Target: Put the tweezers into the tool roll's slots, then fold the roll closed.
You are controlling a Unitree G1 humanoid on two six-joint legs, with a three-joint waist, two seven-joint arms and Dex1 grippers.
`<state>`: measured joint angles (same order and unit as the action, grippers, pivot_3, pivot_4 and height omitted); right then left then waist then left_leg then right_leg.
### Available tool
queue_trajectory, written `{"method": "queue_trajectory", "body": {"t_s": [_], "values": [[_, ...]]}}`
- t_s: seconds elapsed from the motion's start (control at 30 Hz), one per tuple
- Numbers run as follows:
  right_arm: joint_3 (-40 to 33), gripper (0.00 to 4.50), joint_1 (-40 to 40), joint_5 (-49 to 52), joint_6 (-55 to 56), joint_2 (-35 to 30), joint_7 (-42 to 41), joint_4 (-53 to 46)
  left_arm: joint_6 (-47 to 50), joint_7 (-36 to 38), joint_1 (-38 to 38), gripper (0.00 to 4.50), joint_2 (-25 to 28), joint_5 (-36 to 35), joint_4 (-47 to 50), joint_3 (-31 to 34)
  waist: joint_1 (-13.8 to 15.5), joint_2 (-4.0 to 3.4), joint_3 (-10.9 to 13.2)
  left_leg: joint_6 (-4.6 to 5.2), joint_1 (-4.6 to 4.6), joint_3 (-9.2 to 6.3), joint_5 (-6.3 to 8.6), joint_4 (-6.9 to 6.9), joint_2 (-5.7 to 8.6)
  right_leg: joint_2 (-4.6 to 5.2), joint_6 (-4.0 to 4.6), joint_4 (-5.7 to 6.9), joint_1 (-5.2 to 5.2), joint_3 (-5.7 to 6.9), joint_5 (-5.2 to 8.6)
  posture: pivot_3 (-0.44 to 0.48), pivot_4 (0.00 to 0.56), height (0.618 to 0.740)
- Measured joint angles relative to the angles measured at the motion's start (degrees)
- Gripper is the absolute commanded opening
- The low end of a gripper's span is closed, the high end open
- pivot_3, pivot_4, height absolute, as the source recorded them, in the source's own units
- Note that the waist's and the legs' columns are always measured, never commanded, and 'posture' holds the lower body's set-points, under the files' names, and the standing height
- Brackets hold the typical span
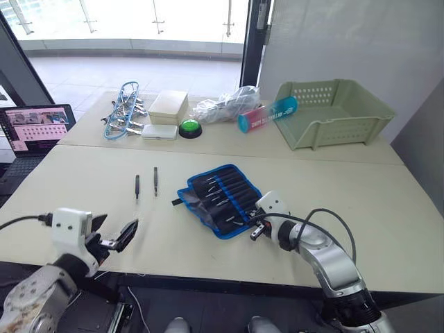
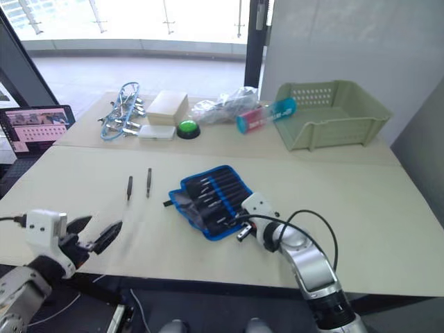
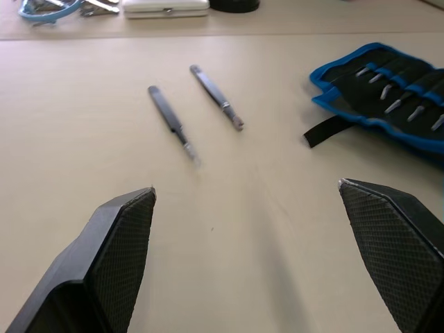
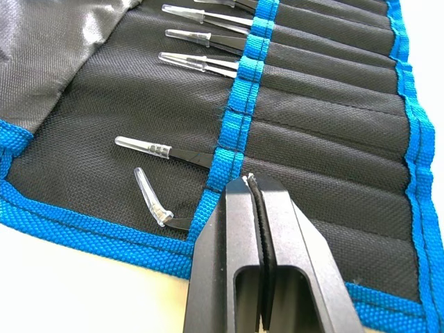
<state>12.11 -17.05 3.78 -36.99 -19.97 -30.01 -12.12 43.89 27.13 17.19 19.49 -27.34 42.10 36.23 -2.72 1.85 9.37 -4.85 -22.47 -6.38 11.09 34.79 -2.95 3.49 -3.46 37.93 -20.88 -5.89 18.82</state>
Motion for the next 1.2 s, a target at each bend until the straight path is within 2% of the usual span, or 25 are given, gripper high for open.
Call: {"method": "queue_trajectory", "body": {"t_s": [0.13,0.3,0.4,0.57,0.77,1.03,1.2], "values": [[0.1,0.0,-0.3,0.0,0.4,-0.2,-0.7,0.7,-4.9,-2.1,3.9,4.47,-2.7,0.1,0.5,2.1,-0.2,0.01,0.0,-0.02,0.18,0.06,0.01,0.02,0.0,0.0,0.01,-0.22,0.24,-0.05,0.0,0.0,0.15,0.74],[0.6,0.0,-0.2,0.0,1.5,-0.2,-2.0,0.6,-9.6,-4.2,8.8,4.47,-6.1,0.4,3.2,1.6,-1.7,0.03,0.0,-0.18,0.24,0.33,0.48,0.08,0.0,0.01,-0.18,-0.91,0.55,-0.42,-0.1,0.0,0.15,0.74],[0.6,0.0,-0.4,0.0,1.6,-0.2,-2.5,0.6,-11.4,-4.5,10.5,4.47,-6.2,1.2,2.9,-0.2,-1.8,0.04,-0.1,-0.03,0.24,0.4,0.63,0.07,0.0,-0.01,-0.18,-0.94,0.51,-0.48,-0.08,0.0,0.15,0.74],[0.7,0.0,-0.6,0.0,1.6,-0.2,-2.4,0.8,-11.8,-6.3,9.1,4.47,-5.3,1.6,0.5,-1.7,-1.7,-0.07,0.0,0.0,0.27,0.4,0.66,0.04,0.0,-0.01,-0.16,-0.93,0.49,-0.49,-0.05,0.0,0.15,0.74],[0.6,0.0,-0.6,0.0,1.6,-0.2,-2.1,1.1,-11.0,-9.0,4.1,4.47,-4.3,2.0,-3.4,-5.3,-1.3,-0.25,0.0,-0.01,0.33,0.38,0.64,0.11,0.0,-0.03,-0.16,-0.82,0.52,-0.46,-0.05,0.0,0.15,0.74],[0.4,0.0,-0.4,0.0,1.6,-0.2,-1.9,1.3,-7.4,-12.8,-6.3,4.47,-1.5,4.6,-14.6,-11.6,-1.1,-0.14,-0.1,-0.04,0.37,0.32,0.61,0.17,0.0,-0.04,-0.18,-0.77,0.62,-0.37,-0.06,0.0,0.15,0.74],[0.3,0.0,-0.7,-0.2,1.5,0.0,-1.4,1.5,-8.9,-16.0,-20.2,4.47,-0.6,10.2,-27.9,-17.5,-0.5,-0.13,-0.1,-0.06,0.43,0.25,0.49,0.19,0.0,-0.05,-0.2,-0.71,0.69,-0.3,-0.11,0.0,0.15,0.74]]}}
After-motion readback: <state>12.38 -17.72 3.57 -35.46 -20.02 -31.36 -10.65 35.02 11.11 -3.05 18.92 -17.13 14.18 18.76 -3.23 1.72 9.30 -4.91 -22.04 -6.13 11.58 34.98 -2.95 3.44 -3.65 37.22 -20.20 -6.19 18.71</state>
